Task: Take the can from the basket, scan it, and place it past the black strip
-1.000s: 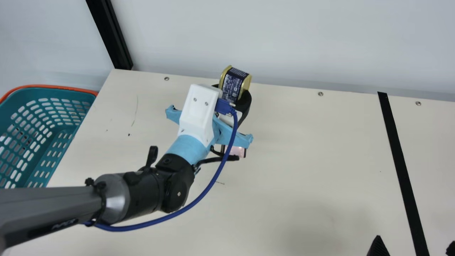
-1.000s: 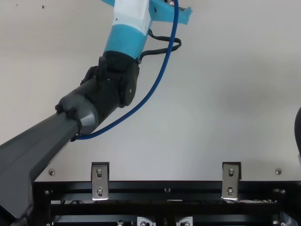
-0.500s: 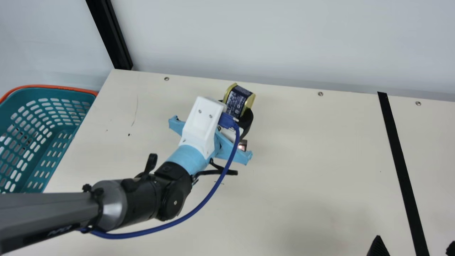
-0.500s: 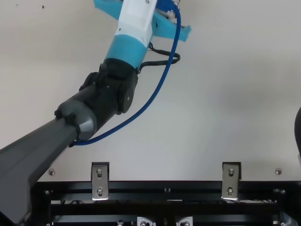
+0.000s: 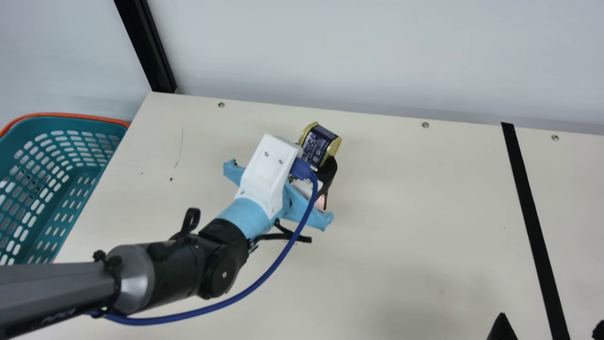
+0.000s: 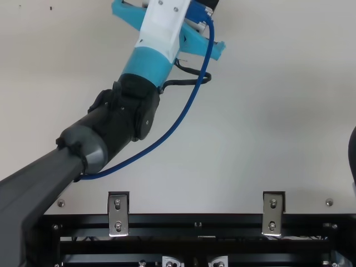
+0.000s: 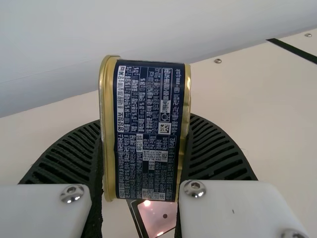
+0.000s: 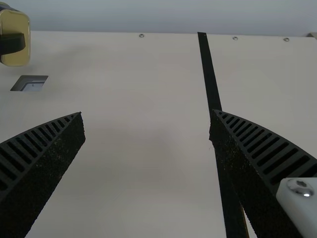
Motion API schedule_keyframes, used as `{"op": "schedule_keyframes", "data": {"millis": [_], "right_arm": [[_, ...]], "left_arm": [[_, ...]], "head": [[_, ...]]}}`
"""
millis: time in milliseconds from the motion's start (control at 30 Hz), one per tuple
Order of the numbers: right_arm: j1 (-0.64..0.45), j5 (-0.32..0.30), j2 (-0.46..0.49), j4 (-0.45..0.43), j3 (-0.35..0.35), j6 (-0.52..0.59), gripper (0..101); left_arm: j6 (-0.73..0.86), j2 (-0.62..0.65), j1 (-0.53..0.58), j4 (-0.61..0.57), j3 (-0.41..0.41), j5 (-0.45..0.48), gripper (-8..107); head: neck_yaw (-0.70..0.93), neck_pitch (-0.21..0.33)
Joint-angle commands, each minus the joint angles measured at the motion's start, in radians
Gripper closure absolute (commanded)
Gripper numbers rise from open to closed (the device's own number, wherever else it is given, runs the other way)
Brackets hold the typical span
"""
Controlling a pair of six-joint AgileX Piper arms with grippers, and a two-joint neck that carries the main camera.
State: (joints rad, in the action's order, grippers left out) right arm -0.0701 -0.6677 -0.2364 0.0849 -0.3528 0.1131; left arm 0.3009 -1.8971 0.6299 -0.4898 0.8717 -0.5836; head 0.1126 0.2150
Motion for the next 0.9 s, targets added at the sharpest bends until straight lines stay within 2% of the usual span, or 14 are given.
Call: {"op": "schedule_keyframes", "data": {"millis": [0,467,633,867], "right_arm": [[0.000,0.000,0.000,0.000,0.000,0.000,0],[0.000,0.000,0.000,0.000,0.000,0.000,0],[0.000,0.000,0.000,0.000,0.000,0.000,0],[0.000,0.000,0.000,0.000,0.000,0.000,0]], "left_arm": [[-0.003,-0.002,-0.003,0.002,0.004,0.000,89],[0.027,-0.042,-0.012,-0.034,0.098,0.023,89],[0.028,0.004,0.000,-0.021,0.081,0.029,89],[0.020,0.105,-0.006,0.058,0.013,0.067,89]], "head": [[-0.013,0.002],[-0.013,0.002],[-0.013,0.002],[-0.013,0.002]]}}
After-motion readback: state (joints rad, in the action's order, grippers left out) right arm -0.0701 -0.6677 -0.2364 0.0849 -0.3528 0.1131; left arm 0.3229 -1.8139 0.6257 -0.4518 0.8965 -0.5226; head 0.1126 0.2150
